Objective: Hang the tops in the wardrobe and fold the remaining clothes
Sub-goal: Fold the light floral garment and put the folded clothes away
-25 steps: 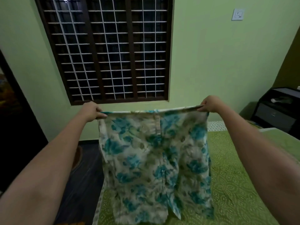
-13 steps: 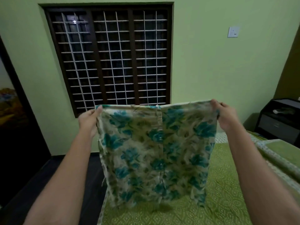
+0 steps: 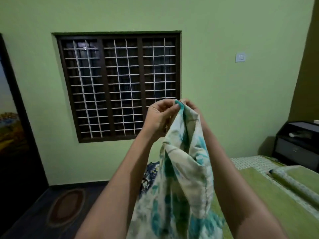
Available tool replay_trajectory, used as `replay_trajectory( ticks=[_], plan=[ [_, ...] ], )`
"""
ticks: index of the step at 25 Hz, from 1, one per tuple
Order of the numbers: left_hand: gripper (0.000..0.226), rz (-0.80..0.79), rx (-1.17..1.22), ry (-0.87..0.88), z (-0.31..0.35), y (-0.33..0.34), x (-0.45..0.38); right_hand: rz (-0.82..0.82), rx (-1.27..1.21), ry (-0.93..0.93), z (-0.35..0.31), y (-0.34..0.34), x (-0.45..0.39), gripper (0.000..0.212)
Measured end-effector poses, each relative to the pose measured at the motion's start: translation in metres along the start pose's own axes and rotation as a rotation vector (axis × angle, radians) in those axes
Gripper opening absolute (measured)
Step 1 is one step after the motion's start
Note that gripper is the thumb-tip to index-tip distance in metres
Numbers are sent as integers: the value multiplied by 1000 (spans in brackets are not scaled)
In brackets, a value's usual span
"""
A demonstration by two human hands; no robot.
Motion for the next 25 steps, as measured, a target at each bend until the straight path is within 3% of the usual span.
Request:
replay_trajectory(
  ticks=[2, 7, 9, 11, 13, 15, 17, 19, 21, 25],
  plan=[
    [6, -24, -30, -9, -4, -7, 2, -49, 28, 34, 2, -5, 6, 39],
    [24, -66, -17, -115, -13, -10, 4, -77, 166, 29, 2, -5, 7, 25],
    [24, -2, -46, -160, -16, -19, 4, -63, 317, 17, -3, -6, 8, 18],
    [21, 64, -141, -196, -23, -31, 4, -14, 628, -2, -9, -13, 9, 25],
    [10, 42, -194, -241, -31, -37, 6, 7, 887, -94, -17, -15, 10, 34],
    [7, 30, -252, -229, -36, -39, 5, -19, 984, -241, -28, -8, 13, 37],
    [11, 111, -326, -133, -34, -47, 1, -196, 1180, -460, -35, 11, 21, 23],
    [13, 211, -422, -11, -28, -57, -4, -599, 1554, -581, -15, 35, 37, 11],
    [12, 261, -543, 46, -24, -64, -7, -922, 1911, -585, 18, 43, 53, 25],
    [25, 324, -657, 67, -19, -84, -4, -1054, 2177, -423, 50, 36, 62, 45]
  ],
)
Point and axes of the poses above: each hand's wrist, its own x-axis away from the middle knuckle, its own y-axis out of the palm, z = x × y, the point moved 7 cm from there along -x, towards the middle knuckle, and after that the axes turned 12 degrees about -y, right-handed, at the moved point
